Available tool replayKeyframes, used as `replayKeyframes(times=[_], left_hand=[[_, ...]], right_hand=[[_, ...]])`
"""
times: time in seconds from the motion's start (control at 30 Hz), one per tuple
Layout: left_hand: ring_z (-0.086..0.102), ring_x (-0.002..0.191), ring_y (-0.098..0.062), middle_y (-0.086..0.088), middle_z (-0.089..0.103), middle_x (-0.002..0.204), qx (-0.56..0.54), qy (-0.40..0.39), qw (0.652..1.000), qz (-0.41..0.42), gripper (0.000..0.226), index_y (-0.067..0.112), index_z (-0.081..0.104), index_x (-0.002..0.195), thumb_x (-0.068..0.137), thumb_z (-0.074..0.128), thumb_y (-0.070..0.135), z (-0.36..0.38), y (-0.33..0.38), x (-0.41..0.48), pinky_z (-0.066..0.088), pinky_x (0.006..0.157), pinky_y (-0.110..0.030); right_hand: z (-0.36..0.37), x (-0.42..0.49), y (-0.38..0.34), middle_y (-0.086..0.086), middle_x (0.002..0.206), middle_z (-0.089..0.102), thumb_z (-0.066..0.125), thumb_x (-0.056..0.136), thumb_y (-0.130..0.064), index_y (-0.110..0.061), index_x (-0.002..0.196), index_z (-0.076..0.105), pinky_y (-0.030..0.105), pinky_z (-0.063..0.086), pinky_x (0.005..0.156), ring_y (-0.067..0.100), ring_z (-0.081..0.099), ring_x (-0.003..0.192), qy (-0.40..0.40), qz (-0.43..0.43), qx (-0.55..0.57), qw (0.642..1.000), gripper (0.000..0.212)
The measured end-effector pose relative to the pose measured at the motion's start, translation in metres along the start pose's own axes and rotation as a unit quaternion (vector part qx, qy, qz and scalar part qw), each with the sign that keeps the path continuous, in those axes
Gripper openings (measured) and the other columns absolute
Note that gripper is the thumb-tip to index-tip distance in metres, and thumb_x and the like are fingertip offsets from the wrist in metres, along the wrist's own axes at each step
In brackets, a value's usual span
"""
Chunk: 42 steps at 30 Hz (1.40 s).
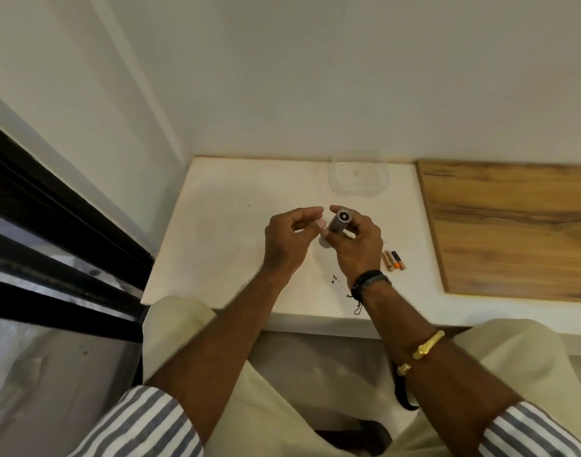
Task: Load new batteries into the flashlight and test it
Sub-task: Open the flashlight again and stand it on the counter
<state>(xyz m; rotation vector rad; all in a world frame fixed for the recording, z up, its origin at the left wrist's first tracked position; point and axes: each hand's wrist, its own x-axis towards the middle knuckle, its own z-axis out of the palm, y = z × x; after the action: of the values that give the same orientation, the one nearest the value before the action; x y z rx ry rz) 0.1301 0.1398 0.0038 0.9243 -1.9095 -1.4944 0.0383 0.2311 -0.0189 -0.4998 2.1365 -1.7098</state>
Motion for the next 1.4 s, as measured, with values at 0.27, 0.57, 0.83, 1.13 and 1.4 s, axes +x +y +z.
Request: replayKeyframes(times=[0.27, 0.57, 0.83, 1.13, 1.4], left_hand=[[0.073, 0.097, -0.007, 0.001, 0.078, 0.106, 0.022, 0.013, 0.999, 0.043, 0.030, 0.013, 0.075, 0.115, 0.086, 0.076, 0.015, -0.013, 0.001, 0.081, 0.058, 0.091, -0.028], [0.075, 0.084, -0.005, 0.002, 0.079, 0.095, -0.014, 0.055, 0.998, 0.021, 0.023, 0.014, 0.077, 0.109, 0.087, 0.074, 0.011, -0.014, -0.017, 0.169, 0.059, 0.086, -0.026], [0.074, 0.095, -0.010, 0.000, 0.078, 0.101, -0.007, 0.063, 0.998, 0.000, 0.023, 0.013, 0.076, 0.111, 0.088, 0.073, 0.015, -0.011, -0.038, 0.215, 0.059, 0.092, -0.036], [0.074, 0.097, -0.014, -0.002, 0.078, 0.102, -0.008, 0.078, 0.997, -0.010, 0.024, 0.012, 0.076, 0.112, 0.089, 0.073, 0.017, -0.006, -0.043, 0.226, 0.059, 0.093, -0.038], [0.074, 0.092, -0.012, -0.002, 0.078, 0.100, -0.013, 0.101, 0.993, -0.060, 0.030, 0.010, 0.074, 0.114, 0.085, 0.078, 0.020, -0.005, -0.039, 0.212, 0.059, 0.092, -0.036]], right_hand=[[0.047, 0.075, -0.023, 0.008, 0.111, 0.073, 0.079, 0.081, -0.001, -0.010, 0.115, 0.074, 0.011, 0.055, 0.071, 0.015, 0.067, 0.098, 0.020, -0.083, -0.032, 0.996, 0.035], [0.095, 0.161, -0.030, 0.008, 0.111, 0.076, 0.076, 0.086, -0.004, -0.011, 0.114, 0.077, 0.038, 0.060, 0.090, 0.022, 0.071, 0.102, -0.014, -0.092, -0.082, 0.992, 0.030], [0.123, 0.203, -0.017, 0.000, 0.103, 0.078, 0.077, 0.087, -0.010, -0.018, 0.110, 0.078, 0.032, 0.060, 0.090, 0.016, 0.073, 0.095, -0.017, -0.094, -0.120, 0.988, 0.025], [0.128, 0.210, -0.015, -0.001, 0.102, 0.079, 0.078, 0.088, -0.017, -0.019, 0.116, 0.077, 0.037, 0.059, 0.095, 0.015, 0.073, 0.095, -0.008, -0.088, -0.138, 0.987, 0.027], [0.117, 0.199, -0.024, 0.002, 0.108, 0.077, 0.079, 0.087, -0.019, -0.014, 0.118, 0.074, 0.033, 0.058, 0.094, 0.017, 0.071, 0.099, -0.004, -0.072, -0.142, 0.987, 0.032]])
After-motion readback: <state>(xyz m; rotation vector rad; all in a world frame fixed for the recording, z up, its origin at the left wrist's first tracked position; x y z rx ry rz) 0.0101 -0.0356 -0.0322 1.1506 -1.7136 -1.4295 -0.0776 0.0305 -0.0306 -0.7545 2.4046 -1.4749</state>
